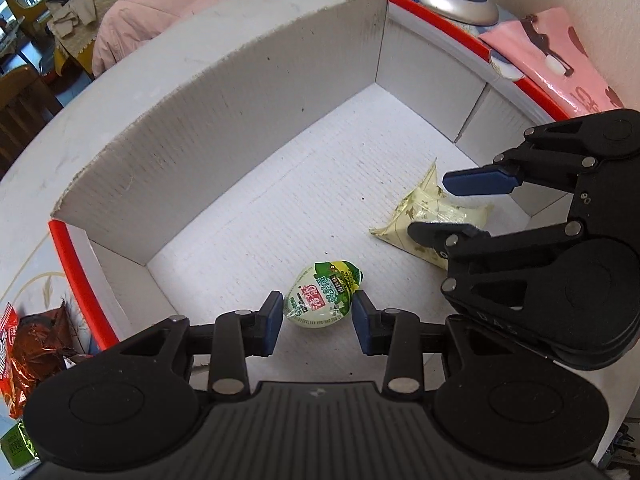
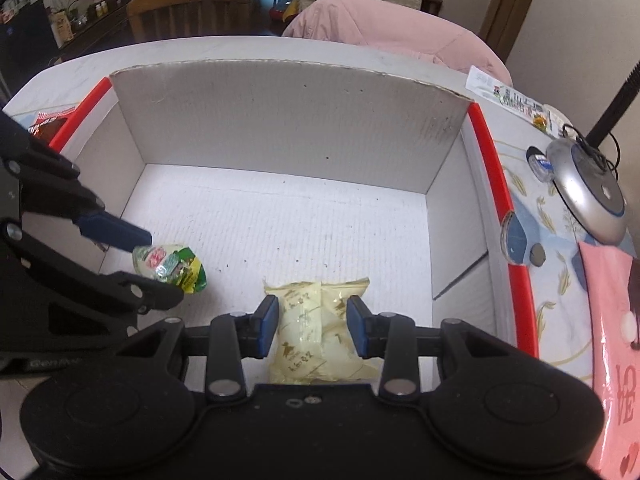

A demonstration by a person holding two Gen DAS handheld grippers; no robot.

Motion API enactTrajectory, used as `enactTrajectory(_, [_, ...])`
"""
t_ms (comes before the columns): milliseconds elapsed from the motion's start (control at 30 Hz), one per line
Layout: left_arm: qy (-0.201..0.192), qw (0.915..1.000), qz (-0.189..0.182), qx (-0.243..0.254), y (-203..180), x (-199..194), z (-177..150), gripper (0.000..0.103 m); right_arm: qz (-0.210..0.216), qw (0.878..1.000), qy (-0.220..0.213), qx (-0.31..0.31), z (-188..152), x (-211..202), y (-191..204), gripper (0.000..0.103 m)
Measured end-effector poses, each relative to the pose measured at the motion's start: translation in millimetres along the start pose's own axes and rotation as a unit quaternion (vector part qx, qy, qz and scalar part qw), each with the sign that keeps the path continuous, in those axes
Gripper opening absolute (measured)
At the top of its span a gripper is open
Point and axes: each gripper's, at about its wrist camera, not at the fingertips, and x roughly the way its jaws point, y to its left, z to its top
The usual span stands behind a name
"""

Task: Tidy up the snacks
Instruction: 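Open both grippers to drop the snacks in the box and withdraw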

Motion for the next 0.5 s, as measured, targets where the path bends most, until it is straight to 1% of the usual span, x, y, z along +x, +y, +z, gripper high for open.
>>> enactTrajectory(33, [-0.003, 1.0000, -0.001, -0.003, 1.1, -1.2, -0.7, 0.037, 0.000, 1.000, -0.002, -0.002, 0.0, 0.0, -0.4, 0.036])
enactTrajectory(67, [-0.004, 1.0000, -0.001, -0.007, 2.3, -2.2, -1.3, 0.040, 0.001, 1.000, -0.004, -0.003, -0.7, -1.1, 0.1, 0.036])
enactTrajectory(100, [-0.005, 0.9999, -0.002, -0.010, 3.8, -3.1, -1.9, 0.046, 0.002, 1.000, -0.006, -0.004, -1.3, -2.4, 1.1, 0.036])
enactTrajectory(133, [-0.007, 0.9999, -0.003, -0.009, 4.7, -4.3, -3.0, 0.047, 0.002, 1.000, -0.008, -0.005, -1.4, -3.4, 0.9, 0.036])
enactTrajectory(200, [-0.015, 0.9998, -0.001, -0.010, 6.7, -8.8, -6.5, 0.048, -0.003, 1.000, -0.014, -0.005, -2.5, -8.2, 2.8, 0.036])
enactTrajectory(300, [-0.025, 0.9994, -0.008, -0.021, 11.7, -18.7, -12.8, 0.048, -0.003, 1.000, -0.027, 0.003, -3.0, -19.0, 3.3, 0.037])
enactTrajectory(500, [-0.061, 0.9975, -0.016, -0.033, 20.2, -48.7, -28.7, 0.048, -0.007, 0.998, -0.058, 0.020, -5.6, -51.1, 10.3, 0.037])
